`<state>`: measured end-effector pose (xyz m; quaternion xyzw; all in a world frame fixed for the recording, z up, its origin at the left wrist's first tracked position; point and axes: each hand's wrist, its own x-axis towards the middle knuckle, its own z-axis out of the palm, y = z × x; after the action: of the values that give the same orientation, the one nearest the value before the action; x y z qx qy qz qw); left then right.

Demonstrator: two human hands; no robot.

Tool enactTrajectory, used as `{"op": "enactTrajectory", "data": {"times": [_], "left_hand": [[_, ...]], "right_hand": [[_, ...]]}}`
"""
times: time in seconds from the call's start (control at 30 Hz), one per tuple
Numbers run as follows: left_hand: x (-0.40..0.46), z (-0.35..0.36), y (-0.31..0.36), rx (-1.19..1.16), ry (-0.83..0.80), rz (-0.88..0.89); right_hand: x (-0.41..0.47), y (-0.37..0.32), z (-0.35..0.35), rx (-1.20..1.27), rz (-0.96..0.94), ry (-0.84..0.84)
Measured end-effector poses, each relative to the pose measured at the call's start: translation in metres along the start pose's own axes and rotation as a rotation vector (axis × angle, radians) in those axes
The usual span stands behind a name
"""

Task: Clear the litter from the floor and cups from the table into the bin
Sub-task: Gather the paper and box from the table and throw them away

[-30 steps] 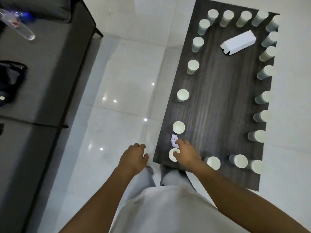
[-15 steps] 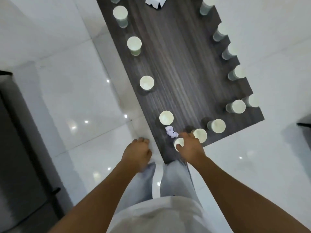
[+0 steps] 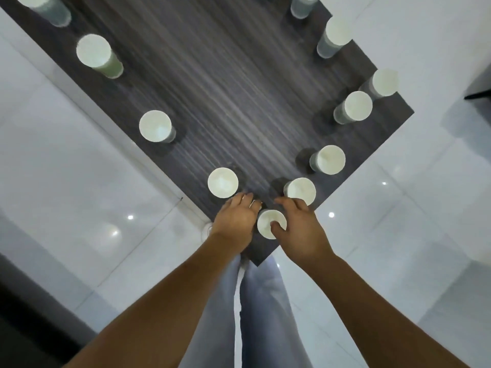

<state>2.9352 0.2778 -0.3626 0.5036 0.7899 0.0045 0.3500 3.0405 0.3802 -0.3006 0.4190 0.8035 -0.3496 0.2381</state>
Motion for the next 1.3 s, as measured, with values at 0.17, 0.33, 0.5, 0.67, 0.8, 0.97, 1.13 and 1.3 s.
{"op": "enactTrajectory", "data": {"times": [0.17, 0.33, 0.5, 0.67, 0.8, 0.97, 1.13, 1.3], "left_hand": [[0.032, 0.031, -0.009, 0.178, -0.083, 0.068], [0.041, 0.049, -0.008, 0.244, -0.099, 0.038], [0.033, 0.057, -0.011, 0.178, -0.073, -0.032], [0.007, 0.041, -0.011, 0.051, -0.110, -0.156], [-0.034, 0.005, -0.005, -0.049, -0.062, -0.151], [-0.092, -0.054, -0.013, -0.129, 0.066, -0.196], [-0.142, -0.115, -0.050, -0.200, 0.190, -0.281], [-0.194, -0.172, -0.112, -0.207, 0.222, -0.285]], "right_hand": [[0.005, 0.020, 0.011, 0.054, 0.007, 0.048], [0.007, 0.029, 0.018, 0.083, -0.005, 0.022], [0.007, 0.030, 0.017, 0.083, -0.027, 0.019], [-0.002, 0.022, 0.008, 0.057, -0.054, 0.013], [-0.018, -0.001, -0.005, -0.003, -0.084, -0.022], [-0.040, -0.051, -0.022, -0.092, -0.141, -0.059], [-0.059, -0.114, -0.023, -0.152, -0.158, -0.081], [-0.074, -0.195, -0.015, -0.129, -0.163, -0.043]]}}
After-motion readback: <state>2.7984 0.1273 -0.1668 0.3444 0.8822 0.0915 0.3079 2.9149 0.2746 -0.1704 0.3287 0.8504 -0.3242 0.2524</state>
